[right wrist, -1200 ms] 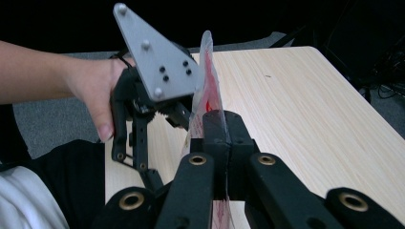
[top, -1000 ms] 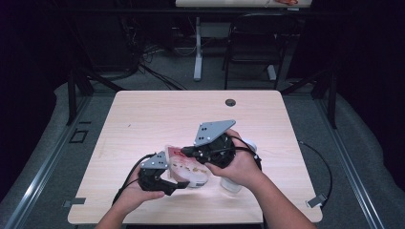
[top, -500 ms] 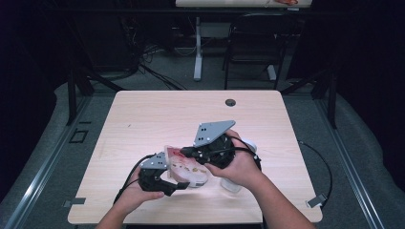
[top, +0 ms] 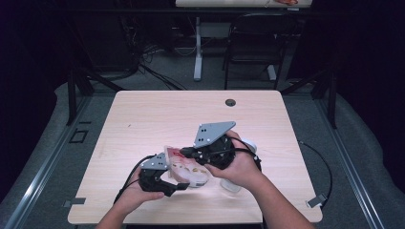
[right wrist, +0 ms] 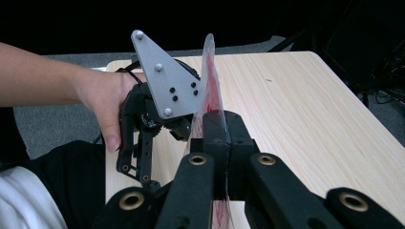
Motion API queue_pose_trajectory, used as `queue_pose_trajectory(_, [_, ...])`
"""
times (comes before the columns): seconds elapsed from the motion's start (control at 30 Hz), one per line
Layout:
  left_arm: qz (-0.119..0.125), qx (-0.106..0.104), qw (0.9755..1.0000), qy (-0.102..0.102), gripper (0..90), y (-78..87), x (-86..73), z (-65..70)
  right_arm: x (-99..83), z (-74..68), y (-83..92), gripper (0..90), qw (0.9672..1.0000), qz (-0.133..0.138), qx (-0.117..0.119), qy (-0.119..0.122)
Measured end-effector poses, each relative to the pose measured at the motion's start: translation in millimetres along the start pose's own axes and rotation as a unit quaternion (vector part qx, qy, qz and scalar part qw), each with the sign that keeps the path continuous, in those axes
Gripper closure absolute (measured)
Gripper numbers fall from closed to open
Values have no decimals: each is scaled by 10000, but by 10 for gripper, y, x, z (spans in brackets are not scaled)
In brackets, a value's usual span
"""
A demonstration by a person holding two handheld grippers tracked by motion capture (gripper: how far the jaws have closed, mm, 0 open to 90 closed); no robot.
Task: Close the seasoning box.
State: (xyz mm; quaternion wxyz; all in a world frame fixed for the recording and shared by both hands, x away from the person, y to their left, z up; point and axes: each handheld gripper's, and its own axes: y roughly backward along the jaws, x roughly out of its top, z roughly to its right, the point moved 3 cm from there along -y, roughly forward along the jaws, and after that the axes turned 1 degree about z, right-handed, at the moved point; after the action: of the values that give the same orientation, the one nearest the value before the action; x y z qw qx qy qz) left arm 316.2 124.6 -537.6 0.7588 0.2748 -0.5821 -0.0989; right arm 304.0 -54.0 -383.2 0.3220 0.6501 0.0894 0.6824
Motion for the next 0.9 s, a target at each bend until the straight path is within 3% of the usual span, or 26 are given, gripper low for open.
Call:
queue_pose_trajectory(0.13, [-100,-65,9999,-28,387,5,-11,12,-11,2,-2,900,10000,-11,-1,6])
queue_pose_trajectory(0.7, [-210,23,9996,-181,519,27,-21,8,-37,-4,-3,900,9999,0,112,67])
queue_pose_trajectory(0.9, [-279,-61,9994,-192,567,33,-25,24,-45,3,-1,900,9999,-37,116,62])
